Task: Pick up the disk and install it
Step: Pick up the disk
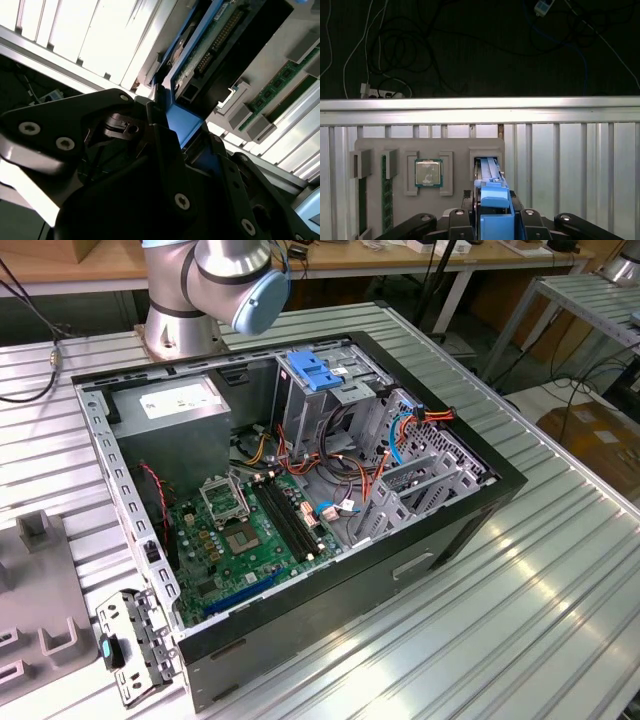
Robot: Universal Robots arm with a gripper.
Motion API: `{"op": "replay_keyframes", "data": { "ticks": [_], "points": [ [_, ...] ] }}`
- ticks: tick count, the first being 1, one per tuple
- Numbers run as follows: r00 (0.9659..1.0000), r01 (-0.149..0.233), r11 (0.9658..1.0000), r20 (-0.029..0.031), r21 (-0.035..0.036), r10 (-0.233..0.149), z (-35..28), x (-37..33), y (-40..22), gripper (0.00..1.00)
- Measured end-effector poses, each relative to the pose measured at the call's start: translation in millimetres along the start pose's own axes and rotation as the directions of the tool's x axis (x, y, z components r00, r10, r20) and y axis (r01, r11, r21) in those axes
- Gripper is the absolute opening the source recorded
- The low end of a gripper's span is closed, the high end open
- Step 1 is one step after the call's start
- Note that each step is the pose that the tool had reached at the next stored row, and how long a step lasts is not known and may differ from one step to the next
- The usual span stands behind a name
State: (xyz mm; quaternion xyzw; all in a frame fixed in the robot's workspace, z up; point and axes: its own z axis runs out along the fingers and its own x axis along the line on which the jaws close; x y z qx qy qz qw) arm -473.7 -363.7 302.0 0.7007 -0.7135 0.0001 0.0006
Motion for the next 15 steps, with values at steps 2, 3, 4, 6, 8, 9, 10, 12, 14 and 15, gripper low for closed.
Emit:
{"op": "replay_keyframes", "data": {
  "ticks": [2, 3, 4, 6, 8, 9, 10, 12, 14, 15],
  "points": [
    [1.0000, 0.000, 1.0000, 0.0000, 0.0000, 0.000, -2.9, 0.0, 0.0, 0.37],
    [1.0000, 0.000, 1.0000, 0.0000, 0.0001, 0.000, -3.9, 0.0, 0.0, 0.37],
    [1.0000, 0.000, 1.0000, 0.0000, 0.0000, 0.000, -4.9, 0.0, 0.0, 0.37],
    [1.0000, 0.000, 1.0000, 0.0001, 0.0000, 0.000, -7.7, 0.0, 0.0, 0.37],
    [1.0000, 0.000, 1.0000, 0.0000, -0.0001, 0.000, -9.7, 0.0, 0.0, 0.37],
    [1.0000, 0.000, 1.0000, -0.0001, -0.0001, 0.000, -11.6, 0.0, 0.0, 0.37],
    [1.0000, 0.000, 1.0000, 0.0000, 0.0000, 0.000, -13.8, 0.0, 0.0, 0.37],
    [1.0000, 0.000, 1.0000, 0.0000, 0.0000, 0.000, -16.9, 0.0, 0.0, 0.37],
    [1.0000, 0.000, 1.0000, -0.0001, -0.0001, 0.000, -21.3, 0.0, 0.0, 0.37],
    [1.0000, 0.000, 1.0000, -0.0001, 0.0000, 0.000, -23.1, 0.0, 0.0, 0.37]
  ]
}}
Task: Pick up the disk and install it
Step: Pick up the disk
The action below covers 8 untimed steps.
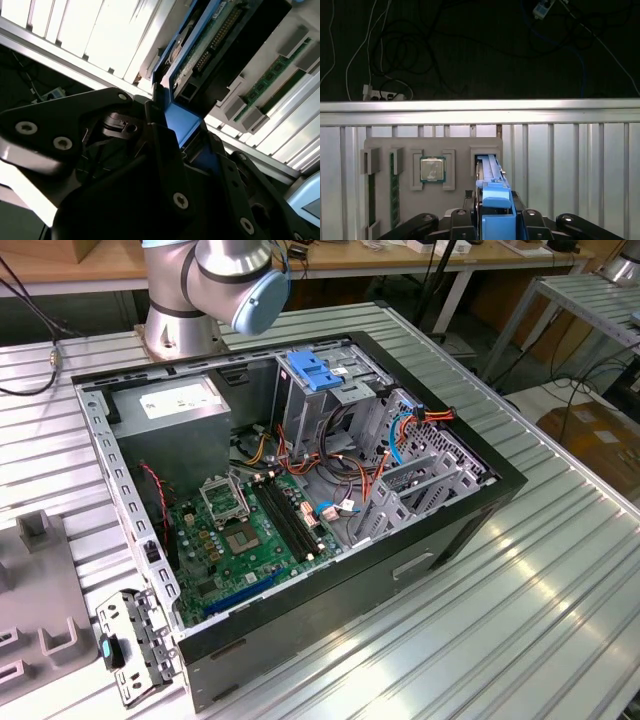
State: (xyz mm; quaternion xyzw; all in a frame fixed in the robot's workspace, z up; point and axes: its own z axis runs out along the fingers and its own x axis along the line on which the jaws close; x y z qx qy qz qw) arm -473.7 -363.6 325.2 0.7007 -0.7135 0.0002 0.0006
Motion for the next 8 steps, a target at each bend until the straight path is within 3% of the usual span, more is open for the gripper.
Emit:
{"op": "replay_keyframes", "data": {
  "ticks": [8],
  "points": [
    [1.0000, 0.000, 1.0000, -0.0016, -0.0001, 0.000, -21.3, 0.0, 0.0, 0.37]
  ]
}}
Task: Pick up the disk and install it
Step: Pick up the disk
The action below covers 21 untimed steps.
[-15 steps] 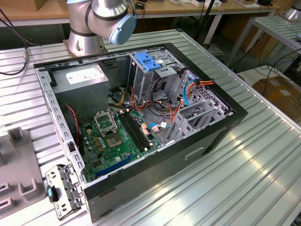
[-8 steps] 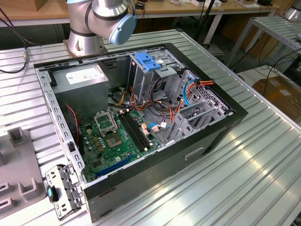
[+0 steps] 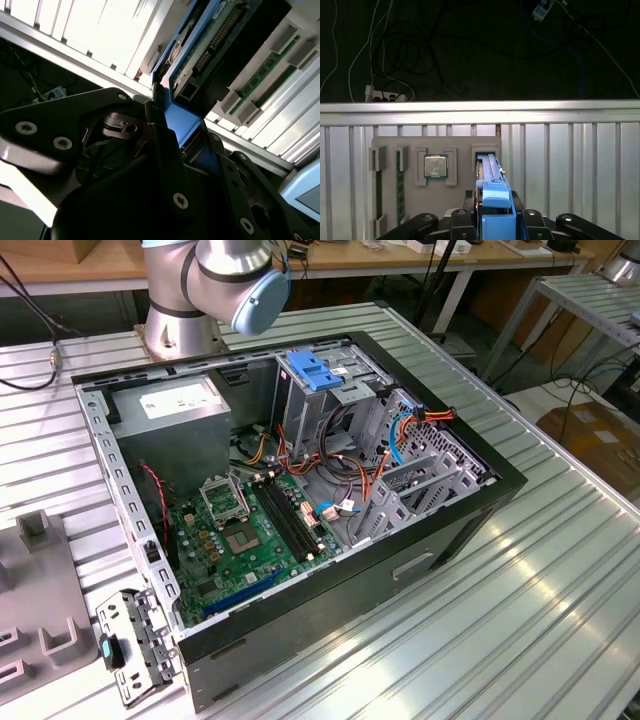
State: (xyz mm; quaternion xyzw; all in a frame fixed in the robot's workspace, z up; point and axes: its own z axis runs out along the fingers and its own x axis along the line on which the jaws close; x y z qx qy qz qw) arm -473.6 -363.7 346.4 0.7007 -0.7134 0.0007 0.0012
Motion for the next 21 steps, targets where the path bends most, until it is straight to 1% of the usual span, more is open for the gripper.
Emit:
{"op": "replay_keyframes", "data": {
  "ticks": [2, 9, 13, 21],
  "points": [
    [1.0000, 0.000, 1.0000, 0.0001, 0.0003, 0.000, -1.8, 0.0, 0.0, 0.37],
    [1.0000, 0.000, 1.0000, 0.0000, 0.0000, 0.000, -2.3, 0.0, 0.0, 0.37],
    [1.0000, 0.000, 1.0000, -0.0001, -0.0001, 0.000, -3.8, 0.0, 0.0, 0.37],
    [1.0000, 0.000, 1.0000, 0.0000, 0.0001, 0.000, -15.2, 0.0, 0.0, 0.37]
  ]
}}
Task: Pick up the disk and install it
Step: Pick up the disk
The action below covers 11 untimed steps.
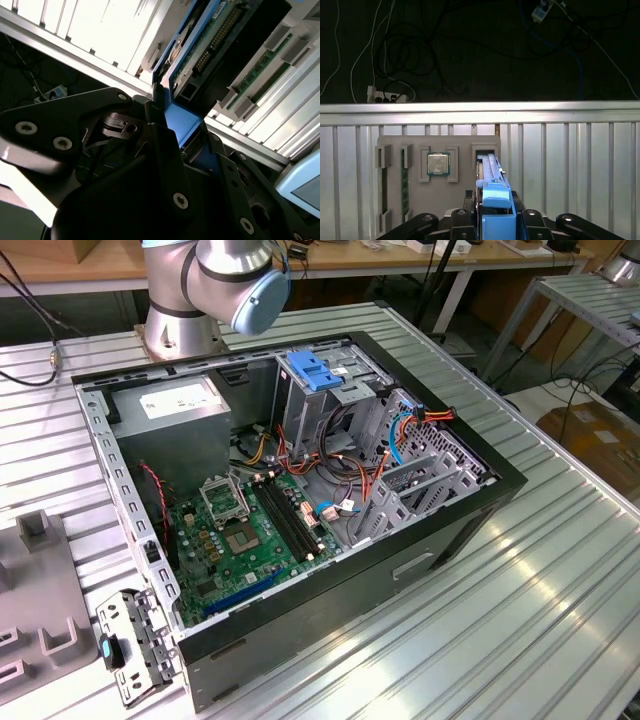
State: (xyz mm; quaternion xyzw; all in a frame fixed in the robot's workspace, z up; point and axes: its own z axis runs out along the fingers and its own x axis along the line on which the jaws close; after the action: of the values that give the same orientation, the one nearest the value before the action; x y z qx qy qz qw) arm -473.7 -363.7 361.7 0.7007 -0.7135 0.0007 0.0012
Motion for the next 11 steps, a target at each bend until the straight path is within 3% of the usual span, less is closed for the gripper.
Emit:
{"op": "replay_keyframes", "data": {
  "ticks": [11],
  "points": [
    [1.0000, 0.000, 1.0000, 0.0000, -0.0001, 0.000, -9.6, 0.0, 0.0, 0.37]
  ]
}}
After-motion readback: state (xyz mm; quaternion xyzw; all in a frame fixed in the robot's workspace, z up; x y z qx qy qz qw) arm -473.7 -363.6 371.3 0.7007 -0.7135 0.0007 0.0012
